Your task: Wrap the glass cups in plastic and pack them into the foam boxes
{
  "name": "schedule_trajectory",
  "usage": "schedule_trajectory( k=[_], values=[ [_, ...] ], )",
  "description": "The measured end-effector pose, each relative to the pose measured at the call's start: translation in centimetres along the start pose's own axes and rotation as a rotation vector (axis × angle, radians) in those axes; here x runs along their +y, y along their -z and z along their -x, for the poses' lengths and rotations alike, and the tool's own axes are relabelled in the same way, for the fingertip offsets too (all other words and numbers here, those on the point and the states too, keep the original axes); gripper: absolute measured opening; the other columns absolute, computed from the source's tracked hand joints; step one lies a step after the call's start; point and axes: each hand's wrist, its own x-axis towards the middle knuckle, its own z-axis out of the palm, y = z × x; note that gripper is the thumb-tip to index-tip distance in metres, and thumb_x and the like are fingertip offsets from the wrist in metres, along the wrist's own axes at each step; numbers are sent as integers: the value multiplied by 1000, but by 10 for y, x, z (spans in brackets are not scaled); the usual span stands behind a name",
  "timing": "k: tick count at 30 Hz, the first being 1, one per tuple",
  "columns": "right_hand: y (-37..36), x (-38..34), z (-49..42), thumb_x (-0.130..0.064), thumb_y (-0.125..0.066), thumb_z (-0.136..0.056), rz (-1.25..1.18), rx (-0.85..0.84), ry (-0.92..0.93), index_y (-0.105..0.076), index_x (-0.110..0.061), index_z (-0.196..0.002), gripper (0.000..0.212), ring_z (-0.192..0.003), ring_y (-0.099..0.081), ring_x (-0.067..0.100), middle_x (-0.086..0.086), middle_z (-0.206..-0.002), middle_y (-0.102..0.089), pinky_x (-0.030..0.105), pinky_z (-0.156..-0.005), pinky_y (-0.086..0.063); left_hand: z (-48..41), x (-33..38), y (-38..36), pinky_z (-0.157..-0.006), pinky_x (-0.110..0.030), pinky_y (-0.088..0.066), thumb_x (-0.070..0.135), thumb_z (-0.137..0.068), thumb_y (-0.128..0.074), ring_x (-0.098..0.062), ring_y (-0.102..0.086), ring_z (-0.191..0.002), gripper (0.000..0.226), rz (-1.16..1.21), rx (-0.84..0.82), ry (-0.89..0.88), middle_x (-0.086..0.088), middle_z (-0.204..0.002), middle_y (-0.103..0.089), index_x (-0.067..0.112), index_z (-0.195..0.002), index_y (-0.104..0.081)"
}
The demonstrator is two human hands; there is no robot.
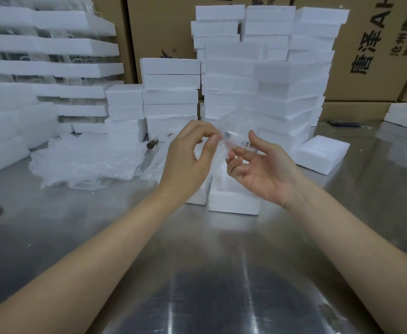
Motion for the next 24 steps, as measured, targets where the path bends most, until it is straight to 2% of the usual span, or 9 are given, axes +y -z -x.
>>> schedule_trajectory(
  k=[5,7,10,12,17,19,21,23,24],
  values=[
    [0,9,-1,-39,-57,-90,147,-22,4,-74,2,-72,48,-57,-49,14,11,-72,-60,17,-44,-36,2,10,-3,-91,-25,-44,9,-97,-52,-7,-56,-101,15,23,11,-55,8,-100,-60,7,-93,-66],
    [-2,14,-3,-40,-56,-92,174,0,59,-73,-3,-78,43,-53,-50,12,5,-67,-62,17,-42,-34,4,10,-6,-99,-32,-40,23,-96,-54,-10,-52,-113,19,-24,-59,-65,6,-114,-59,8,-101,-65],
    [-3,17,-4,-49,-55,-90,157,51,114,-63,-5,-99,45,-40,-45,7,-2,-56,-56,16,-39,-24,9,5,-10,-110,-28,-27,44,-86,-65,-13,-39,-132,51,-174,-161,-31,3,-141,-46,12,-125,-55],
    [-2,15,-4,-55,-55,-88,189,56,80,-66,-9,-98,48,-39,-35,6,-4,-55,-43,16,-38,-18,9,1,-8,-111,-30,-27,34,-88,-66,-14,-38,-133,48,-219,-146,-38,1,-145,-43,14,-130,-54],
    [-6,17,-1,-51,-58,-86,293,5,37,-68,-18,-68,39,-42,-25,7,-4,-58,-32,16,-35,-15,2,0,-3,-108,-40,-35,14,-95,-56,-23,-56,-120,20,-251,-13,-291,-4,-120,-66,4,-104,-71],
    [-8,22,-2,-43,-52,-91,304,-21,76,-67,-24,-58,41,-45,-31,5,-8,-56,-38,15,-41,-17,5,6,-9,-114,-42,-29,8,-92,-60,-19,-61,-114,17,-176,-44,-391,-4,-112,-70,2,-102,-72],
    [-6,24,0,-42,-60,-81,201,-58,90,-70,-23,-58,32,-58,-42,2,-12,-63,-43,11,-57,-25,12,12,-19,-115,-45,-26,5,-88,-63,-19,-64,-109,14,-99,-101,-489,-8,-109,-72,0,-99,-73],
    [-5,25,5,-33,-70,-63,126,-142,115,-76,-21,-72,16,-65,-59,-1,-15,-67,-59,10,-62,-43,18,17,-28,-116,-43,-25,5,-87,-62,-21,-63,-111,15,-20,-159,-542,-12,-109,-71,-2,-95,-72],
    [0,23,6,-23,-71,-52,80,-125,130,-76,-17,-92,40,-59,-64,2,-9,-63,-65,13,-57,-50,21,19,-31,-117,-42,-25,5,-87,-61,-22,-62,-112,15,21,-185,-534,-14,-109,-71,-3,-95,-72]
  ],
)
